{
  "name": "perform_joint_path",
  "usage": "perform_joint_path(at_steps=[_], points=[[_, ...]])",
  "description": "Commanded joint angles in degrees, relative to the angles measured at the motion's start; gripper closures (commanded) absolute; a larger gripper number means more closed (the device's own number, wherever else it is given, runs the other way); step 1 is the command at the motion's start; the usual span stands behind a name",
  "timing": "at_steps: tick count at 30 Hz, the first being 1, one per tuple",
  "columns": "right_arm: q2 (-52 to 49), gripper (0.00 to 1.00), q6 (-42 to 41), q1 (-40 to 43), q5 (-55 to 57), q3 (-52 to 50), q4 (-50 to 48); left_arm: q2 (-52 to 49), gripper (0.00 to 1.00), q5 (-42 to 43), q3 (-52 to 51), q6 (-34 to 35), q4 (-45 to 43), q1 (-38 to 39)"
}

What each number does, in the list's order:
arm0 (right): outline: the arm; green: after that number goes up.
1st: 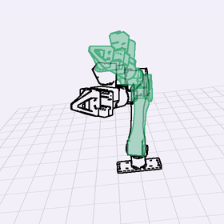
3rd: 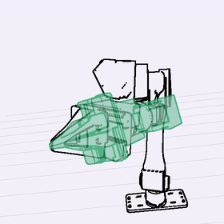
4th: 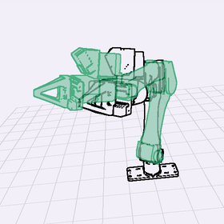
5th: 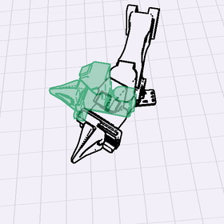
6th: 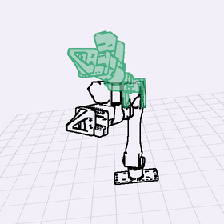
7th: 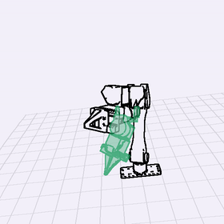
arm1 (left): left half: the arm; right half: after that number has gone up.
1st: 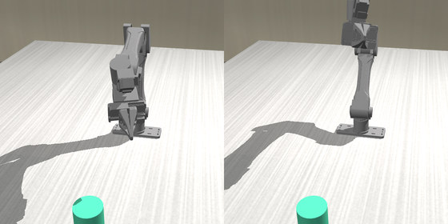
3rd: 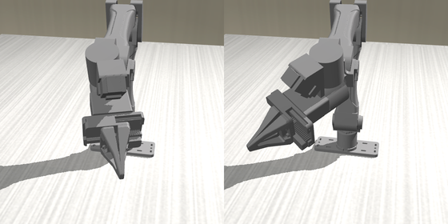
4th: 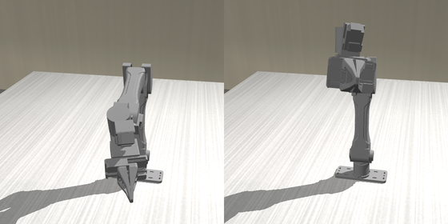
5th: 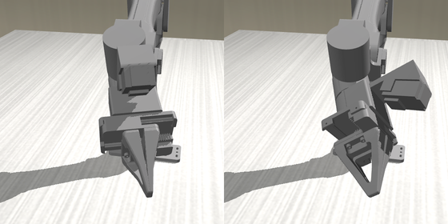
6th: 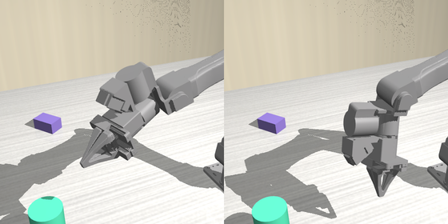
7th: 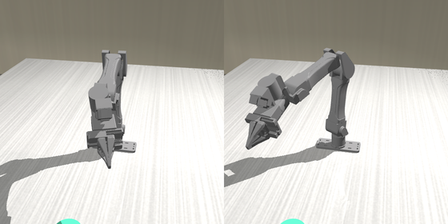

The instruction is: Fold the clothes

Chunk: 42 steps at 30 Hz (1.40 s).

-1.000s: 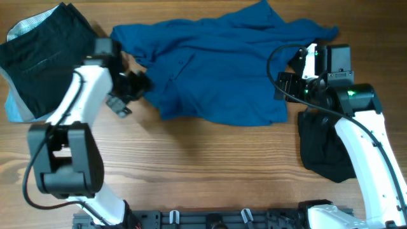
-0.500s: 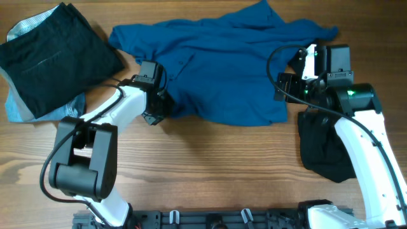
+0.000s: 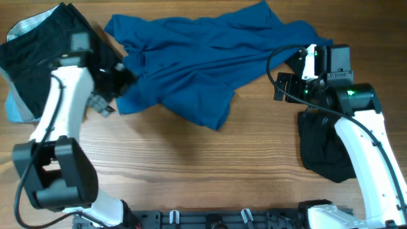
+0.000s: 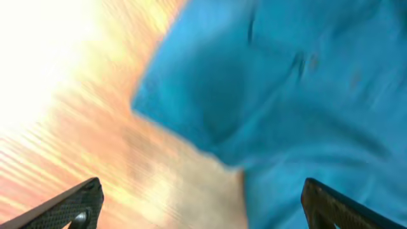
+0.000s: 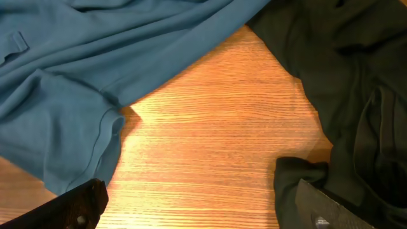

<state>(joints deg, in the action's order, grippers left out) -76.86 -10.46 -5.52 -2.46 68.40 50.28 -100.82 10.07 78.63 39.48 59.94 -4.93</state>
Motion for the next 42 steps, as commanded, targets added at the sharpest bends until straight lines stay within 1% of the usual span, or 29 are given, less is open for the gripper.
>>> perform_joint_path(at_steps=[1,4,8,9,10,11,13,15,16,17,18,19,20,21,22,23,24,25,26,28,30,31,34,36,37,39,40,41,42], points=[[-0.6,0.00,-0.6,0.0,1.2,0.5,-0.1,-0.4,0.00,2.4,-6.1,-0.3,-1.8,8.3],[-0.6,0.01,-0.6,0.0,1.2,0.5,0.0,-0.5,0.00,2.6,-13.2,5.2,-11.1,16.9],[-0.6,0.00,-0.7,0.0,1.2,0.5,0.0,-0.8,0.04,3.0,-19.2,13.4,-22.6,23.5],[-0.6,0.00,-0.7,0.0,1.2,0.5,0.1,-2.2,0.03,2.8,-19.6,14.9,-24.1,25.5],[-0.6,0.00,-0.7,0.0,1.2,0.5,0.1,-3.3,0.00,2.8,-19.6,15.0,-25.4,26.3],[-0.6,0.00,-0.7,0.0,1.2,0.5,0.1,-4.6,0.00,2.8,-19.6,15.1,-27.0,26.8],[-0.6,0.00,-0.7,0.0,1.2,0.5,0.2,-7.9,0.00,3.0,-19.6,15.1,-33.4,27.6],[-0.6,0.00,-0.7,0.0,1.2,0.5,0.3,-10.1,0.04,3.0,-19.6,15.2,-36.9,27.6],[-0.6,0.00,-0.6,0.0,1.2,0.5,0.4,-10.3,0.09,3.0,-19.6,15.5,-37.7,27.4],[-0.6,0.00,-0.6,0.0,1.2,0.5,0.4,-10.3,0.20,2.6,-19.6,15.4,-39.0,26.9],[-0.6,0.00,-0.7,0.0,1.2,0.5,0.4,-10.3,0.26,1.8,-19.6,15.4,-40.1,26.4],[-0.6,0.00,-0.6,0.0,1.2,0.5,0.4,-10.3,0.29,1.2,-19.6,15.4,-40.9,25.7],[-0.6,0.00,-0.6,0.0,1.2,0.5,0.4,-10.3,0.39,1.0,-19.6,15.4,-41.4,24.9],[-0.6,0.00,-0.6,0.0,1.2,0.5,0.4,-10.3,0.54,1.0,-19.6,15.4,-41.5,24.2],[-0.6,0.00,-0.7,0.0,1.2,0.5,0.4,-10.3,0.62,1.0,-19.6,15.4,-41.2,23.7],[-0.6,0.00,-0.6,0.0,1.2,0.5,0.4,-10.3,0.72,1.0,-19.6,15.4,-40.8,23.1],[-0.6,0.00,-0.7,0.0,1.2,0.5,0.4,-10.3,0.78,1.0,-19.6,15.0,-40.9,23.0],[-0.6,0.00,-0.7,0.0,1.2,0.5,0.4,-10.3,0.86,0.9,-19.6,15.0,-40.9,23.0],[-0.6,0.00,-0.7,0.0,1.2,0.5,0.4,-10.3,0.88,1.0,-19.6,15.0,-40.9,23.0],[-0.6,0.00,-0.7,0.0,1.2,0.5,0.4,-10.3,0.96,1.0,-19.6,14.8,-40.9,23.0],[-0.6,0.00,-0.6,0.0,1.2,0.5,0.6,-10.0,0.96,1.0,-19.6,13.3,-40.2,23.0],[-0.6,0.00,-0.7,0.0,1.2,0.5,0.9,-7.7,0.96,1.0,-19.6,9.6,-35.5,22.6],[-0.6,0.00,-2.2,0.0,1.2,0.5,1.5,-0.5,0.96,1.0,-19.6,3.2,-22.0,20.3],[-1.3,0.00,-3.2,0.0,1.2,0.5,1.4,8.0,0.96,-0.8,-19.6,-3.6,-7.8,15.8],[-2.2,0.00,-3.2,0.0,1.3,0.5,1.2,12.4,0.96,-3.9,-19.6,-4.9,-2.4,12.1],[-5.9,0.00,-3.3,0.0,2.3,0.5,0.4,17.8,0.96,-6.8,-19.6,-6.8,1.3,5.3],[-7.9,0.04,-3.5,0.0,2.7,0.5,-0.1,19.9,0.96,-6.7,-19.6,-7.4,1.7,0.9],[-9.9,0.11,-3.5,0.0,2.7,0.5,-0.7,20.6,0.96,-6.8,-19.6,-7.5,1.9,-1.9],[-12.2,0.32,-3.5,0.0,2.7,0.5,-1.7,20.7,0.96,-6.8,-19.6,-7.7,2.0,-4.4]])
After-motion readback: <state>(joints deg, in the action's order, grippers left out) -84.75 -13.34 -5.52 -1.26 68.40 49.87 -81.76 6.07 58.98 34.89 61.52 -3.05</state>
